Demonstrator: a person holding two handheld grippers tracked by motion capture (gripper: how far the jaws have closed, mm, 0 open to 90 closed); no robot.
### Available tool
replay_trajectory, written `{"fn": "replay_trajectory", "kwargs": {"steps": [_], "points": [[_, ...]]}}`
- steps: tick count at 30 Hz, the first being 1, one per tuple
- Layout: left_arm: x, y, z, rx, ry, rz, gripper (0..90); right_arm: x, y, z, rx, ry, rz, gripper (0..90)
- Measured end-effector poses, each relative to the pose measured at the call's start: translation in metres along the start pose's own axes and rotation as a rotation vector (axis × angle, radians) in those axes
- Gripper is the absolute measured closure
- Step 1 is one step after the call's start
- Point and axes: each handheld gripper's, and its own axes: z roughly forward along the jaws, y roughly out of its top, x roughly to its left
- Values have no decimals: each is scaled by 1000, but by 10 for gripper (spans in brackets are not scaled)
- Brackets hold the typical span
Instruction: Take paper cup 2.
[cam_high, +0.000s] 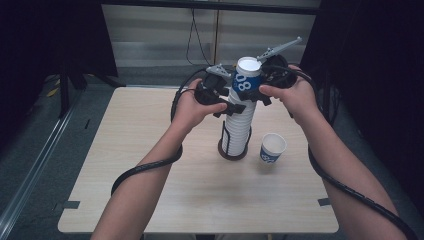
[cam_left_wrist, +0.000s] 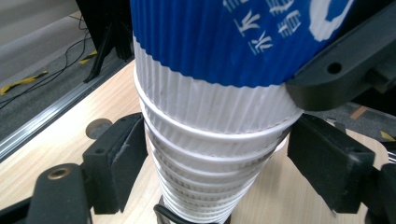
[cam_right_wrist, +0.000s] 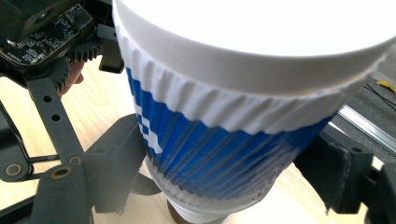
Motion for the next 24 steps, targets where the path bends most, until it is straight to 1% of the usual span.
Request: {"fn": "replay_trajectory", "kwargs": {"steps": [1,2,5,6,7,8,9,10,11,13,14,15,16,17,18,19,21,22,24], "points": [[0,0,0,0,0,0,228,0,0,0,0,0,0,196],[0,-2,1,1,-2,11,230,0,0,0,-2,-3,1,196],[0,-2,1,6,0,18,236,0,1,0,1,-7,-2,197],[0,-2,1,29,17,41,239,0,1,0,2,-7,-3,197],[0,-2,1,29,17,41,271,0,1,0,2,-7,-3,197],[1,-4,1,18,9,41,272,0,1,1,-3,-8,-5,197],[1,-4,1,18,9,41,272,0,0,1,-6,-6,-4,197],[2,-5,0,7,-3,38,272,0,0,0,-4,-6,-6,197],[2,-6,0,1,-3,26,272,-1,1,0,3,-7,-6,197],[2,-6,0,2,-1,30,267,-1,1,0,4,-6,-6,196],[2,-7,0,-12,2,24,256,-1,0,0,-1,-4,-11,196],[2,-7,0,-12,2,24,203,-1,0,0,-1,-4,-11,196],[2,-8,1,-17,0,13,203,-1,0,0,-4,-1,-10,196],[3,-8,1,-14,-2,-2,154,-1,-1,0,-7,-1,-8,196],[3,-8,1,-25,-7,-5,169,-2,-1,-1,-6,-1,-8,196],[3,-7,1,-25,-16,7,148,-2,-1,-1,-7,-3,-5,196],[2,-5,1,-30,-20,10,153,-2,-1,-1,-7,-3,-2,196],[0,-3,2,-36,-8,15,151,-1,-1,0,-9,-1,-7,196],[0,-1,4,-51,5,-4,152,-1,-1,0,-11,-6,-6,195]]}}
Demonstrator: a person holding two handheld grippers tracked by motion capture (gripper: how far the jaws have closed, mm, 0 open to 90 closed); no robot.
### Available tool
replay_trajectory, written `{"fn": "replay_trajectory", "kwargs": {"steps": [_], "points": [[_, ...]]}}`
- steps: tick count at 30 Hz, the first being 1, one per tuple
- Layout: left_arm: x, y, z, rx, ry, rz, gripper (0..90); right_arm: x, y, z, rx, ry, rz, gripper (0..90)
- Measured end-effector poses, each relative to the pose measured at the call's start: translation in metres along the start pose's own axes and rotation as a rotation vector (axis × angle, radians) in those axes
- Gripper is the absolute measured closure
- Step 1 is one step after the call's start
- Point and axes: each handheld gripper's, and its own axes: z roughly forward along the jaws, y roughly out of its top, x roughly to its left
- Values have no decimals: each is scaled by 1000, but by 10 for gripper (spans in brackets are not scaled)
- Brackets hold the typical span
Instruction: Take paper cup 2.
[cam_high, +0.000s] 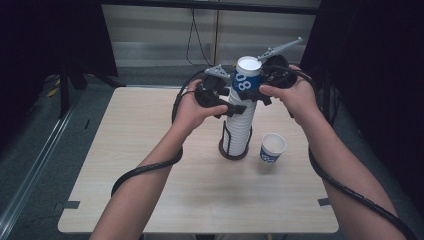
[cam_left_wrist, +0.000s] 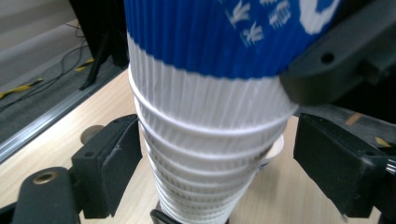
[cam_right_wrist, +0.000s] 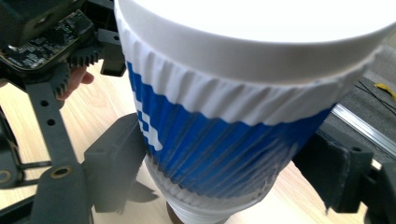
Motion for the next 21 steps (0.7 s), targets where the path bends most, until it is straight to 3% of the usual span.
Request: {"fn": "replay_trajectory", "kwargs": {"steps": [4,7,12,21], "points": [[1,0,3,-38,5,2,156,2,0,1,-3,-4,-3,196],[0,0,3,-35,7,20,158,2,0,0,-6,-6,6,196],[1,0,1,-25,7,4,165,3,3,-1,-3,-7,25,203],[1,-1,0,-22,5,-7,168,6,6,-1,9,-11,14,206]]}}
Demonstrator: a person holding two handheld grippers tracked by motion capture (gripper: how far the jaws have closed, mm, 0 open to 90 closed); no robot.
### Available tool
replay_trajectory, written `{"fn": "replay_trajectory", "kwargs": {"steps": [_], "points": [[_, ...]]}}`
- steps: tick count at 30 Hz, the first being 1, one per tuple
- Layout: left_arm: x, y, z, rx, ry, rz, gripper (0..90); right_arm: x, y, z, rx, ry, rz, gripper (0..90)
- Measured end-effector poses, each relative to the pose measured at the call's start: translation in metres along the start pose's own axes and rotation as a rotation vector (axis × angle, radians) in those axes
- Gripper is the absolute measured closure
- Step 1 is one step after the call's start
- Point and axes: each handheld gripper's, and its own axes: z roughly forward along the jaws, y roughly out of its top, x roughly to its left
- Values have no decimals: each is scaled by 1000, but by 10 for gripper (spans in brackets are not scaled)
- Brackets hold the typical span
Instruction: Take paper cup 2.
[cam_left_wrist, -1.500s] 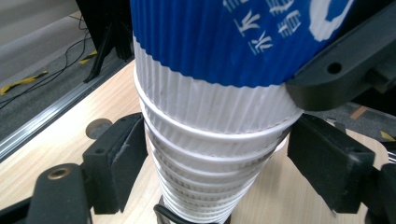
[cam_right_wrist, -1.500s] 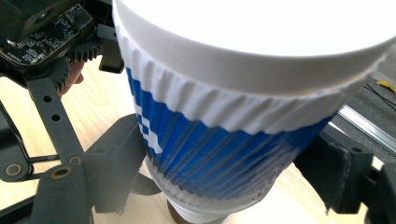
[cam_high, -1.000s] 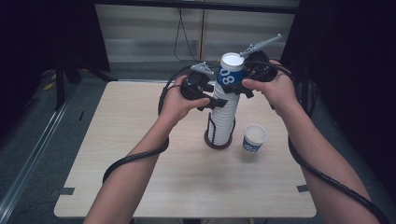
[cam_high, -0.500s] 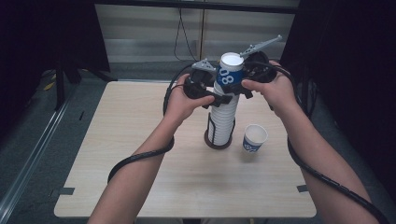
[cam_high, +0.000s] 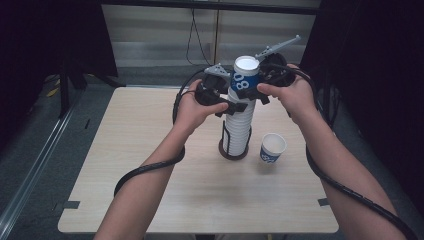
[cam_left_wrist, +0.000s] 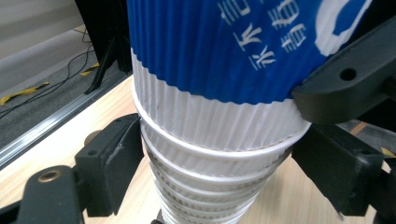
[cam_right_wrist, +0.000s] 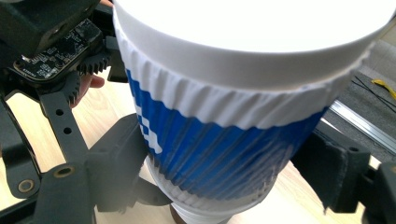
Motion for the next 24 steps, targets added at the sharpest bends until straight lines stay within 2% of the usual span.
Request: {"fn": "replay_trajectory", "kwargs": {"steps": [5,11,20,24], "points": [[1,-1,0,3,-3,-14,171,0,0,0,-1,-4,0,208],[1,-1,0,14,-2,2,173,0,0,-1,-5,-4,-4,211],[1,-1,1,20,-3,0,174,-1,2,-4,-4,-3,3,218],[1,-1,2,20,-1,-6,175,-2,6,-10,-33,-4,3,235]]}}
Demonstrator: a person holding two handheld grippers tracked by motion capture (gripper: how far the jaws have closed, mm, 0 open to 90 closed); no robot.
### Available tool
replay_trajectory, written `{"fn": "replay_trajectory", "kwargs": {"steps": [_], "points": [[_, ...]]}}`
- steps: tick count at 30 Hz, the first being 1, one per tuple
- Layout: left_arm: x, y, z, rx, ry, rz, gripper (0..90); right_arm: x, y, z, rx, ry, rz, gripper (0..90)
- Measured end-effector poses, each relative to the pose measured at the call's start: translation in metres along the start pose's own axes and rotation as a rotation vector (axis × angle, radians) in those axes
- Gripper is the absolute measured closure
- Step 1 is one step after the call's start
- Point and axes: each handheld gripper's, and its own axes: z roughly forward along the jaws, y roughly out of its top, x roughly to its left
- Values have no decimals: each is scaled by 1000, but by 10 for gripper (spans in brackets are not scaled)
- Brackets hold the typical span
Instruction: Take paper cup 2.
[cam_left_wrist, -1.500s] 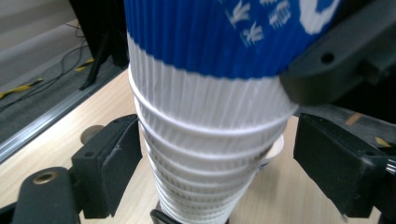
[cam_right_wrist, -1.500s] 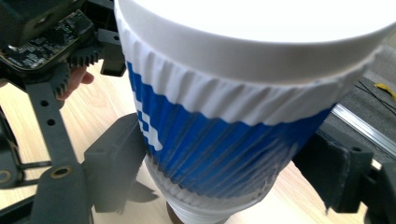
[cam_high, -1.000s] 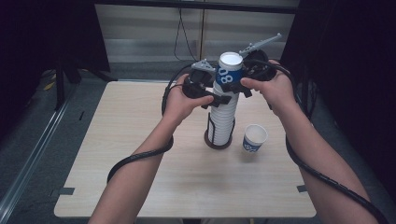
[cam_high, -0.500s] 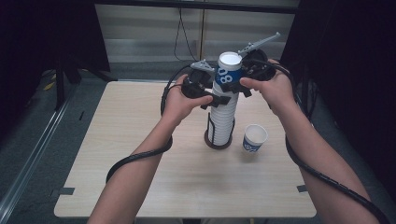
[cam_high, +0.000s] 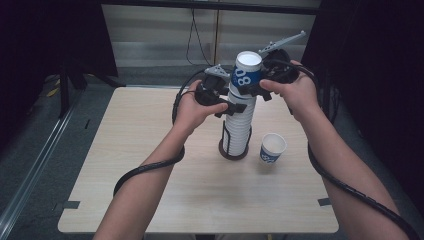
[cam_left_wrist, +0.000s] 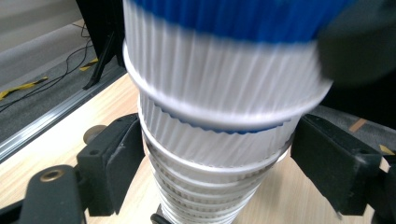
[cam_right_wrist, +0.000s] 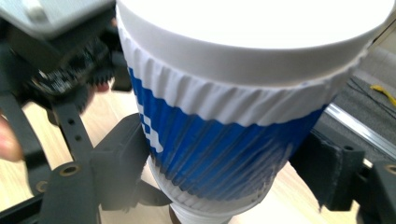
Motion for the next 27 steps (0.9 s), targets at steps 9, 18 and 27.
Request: {"fn": "replay_trajectory", "kwargs": {"steps": [9,18,27], "points": [[0,-1,0,-4,-10,-8,175,1,2,-5,1,-6,-7,239],[0,-2,0,-4,-14,-13,185,-2,7,-12,7,7,1,238],[0,-4,-2,-14,-14,-21,201,-3,12,-18,-8,12,17,230]]}}
